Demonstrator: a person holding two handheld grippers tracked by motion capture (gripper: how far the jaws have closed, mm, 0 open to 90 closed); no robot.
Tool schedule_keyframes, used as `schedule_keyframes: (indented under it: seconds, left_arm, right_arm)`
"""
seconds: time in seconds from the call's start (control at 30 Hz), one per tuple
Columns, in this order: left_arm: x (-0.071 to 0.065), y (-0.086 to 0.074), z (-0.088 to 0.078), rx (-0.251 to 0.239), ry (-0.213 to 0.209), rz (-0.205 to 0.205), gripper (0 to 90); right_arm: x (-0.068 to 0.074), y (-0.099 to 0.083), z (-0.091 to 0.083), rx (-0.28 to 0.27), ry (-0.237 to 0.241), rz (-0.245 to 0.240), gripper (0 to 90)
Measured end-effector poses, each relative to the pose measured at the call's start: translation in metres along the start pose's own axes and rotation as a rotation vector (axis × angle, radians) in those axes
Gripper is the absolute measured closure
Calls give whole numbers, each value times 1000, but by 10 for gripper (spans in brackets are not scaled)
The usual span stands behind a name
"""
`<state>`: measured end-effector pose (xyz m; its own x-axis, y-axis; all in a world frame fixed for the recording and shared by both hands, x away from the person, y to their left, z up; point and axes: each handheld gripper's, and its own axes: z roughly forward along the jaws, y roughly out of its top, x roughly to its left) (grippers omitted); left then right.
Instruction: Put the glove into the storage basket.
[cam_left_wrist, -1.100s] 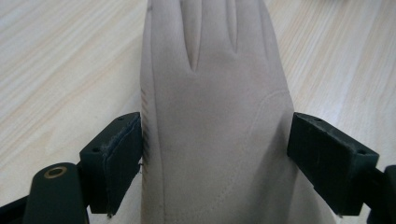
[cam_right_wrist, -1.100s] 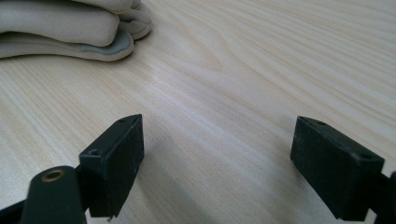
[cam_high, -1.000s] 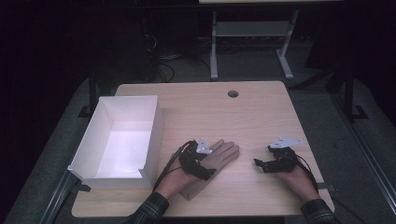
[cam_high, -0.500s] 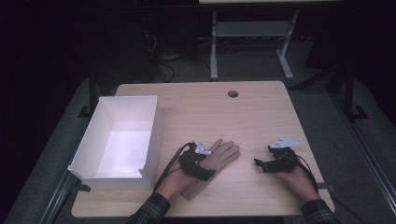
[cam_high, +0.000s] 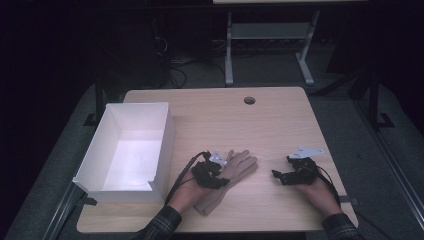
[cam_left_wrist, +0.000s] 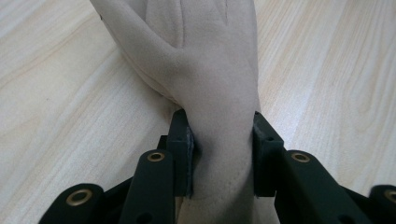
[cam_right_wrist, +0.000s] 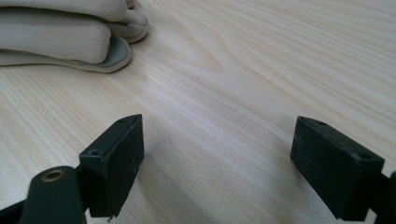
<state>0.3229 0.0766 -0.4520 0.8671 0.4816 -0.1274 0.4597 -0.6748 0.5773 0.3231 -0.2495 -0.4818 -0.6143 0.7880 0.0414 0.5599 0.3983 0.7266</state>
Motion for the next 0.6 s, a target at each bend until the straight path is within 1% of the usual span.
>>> schedule_keyframes:
  seconds: [0.03,0.1,0.13,0.2,0.33,0.47,0.53,0.57,0.6]
  left_arm:
    - [1,1,-1,0,-5,-11,673]
    - [2,3,-2,9,-8,-14,675]
    - [1,3,-3,3,-10,-27,676]
    - [2,5,-6,10,-17,-28,677]
    - [1,11,-13,-7,-12,-39,679]
    - [5,18,-25,-26,-9,-57,679]
    - [6,23,-34,-47,6,-65,678]
    - [7,26,-39,-46,10,-58,678]
    - [7,29,-44,-54,12,-60,678]
  right_arm:
    - [0,0,0,0,0,0,171]
    - [0,0,0,0,0,0,171]
    - [0,0,0,0,0,0,171]
    - [0,0,0,0,0,1,171]
    - [0,0,0,-2,0,1,171]
    - [0,0,0,-2,0,1,171]
    - [0,0,0,-2,0,0,171]
    - [0,0,0,-2,0,0,171]
    - [0,0,0,-2,0,0,171]
